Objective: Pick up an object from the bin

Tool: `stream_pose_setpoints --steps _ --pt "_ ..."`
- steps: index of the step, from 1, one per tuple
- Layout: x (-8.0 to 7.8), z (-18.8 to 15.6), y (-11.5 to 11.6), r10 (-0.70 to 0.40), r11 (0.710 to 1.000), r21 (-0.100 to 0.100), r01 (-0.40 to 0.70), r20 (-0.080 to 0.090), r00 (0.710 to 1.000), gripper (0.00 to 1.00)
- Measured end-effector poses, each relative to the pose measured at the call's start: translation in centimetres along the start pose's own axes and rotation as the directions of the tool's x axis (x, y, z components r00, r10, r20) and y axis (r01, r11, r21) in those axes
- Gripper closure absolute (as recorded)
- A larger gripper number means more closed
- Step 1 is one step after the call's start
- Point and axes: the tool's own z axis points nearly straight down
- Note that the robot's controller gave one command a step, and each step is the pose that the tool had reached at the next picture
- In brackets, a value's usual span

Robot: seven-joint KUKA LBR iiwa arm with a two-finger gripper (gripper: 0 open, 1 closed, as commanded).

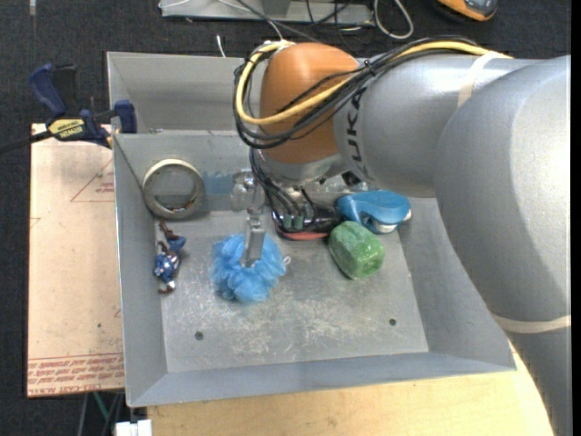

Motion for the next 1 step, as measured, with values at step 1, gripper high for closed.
stream_pose_setpoints --steps 1 --pt "0.00 0.00 0.00 0.000 1.000 0.000 0.000 0.000 1.000 0.00"
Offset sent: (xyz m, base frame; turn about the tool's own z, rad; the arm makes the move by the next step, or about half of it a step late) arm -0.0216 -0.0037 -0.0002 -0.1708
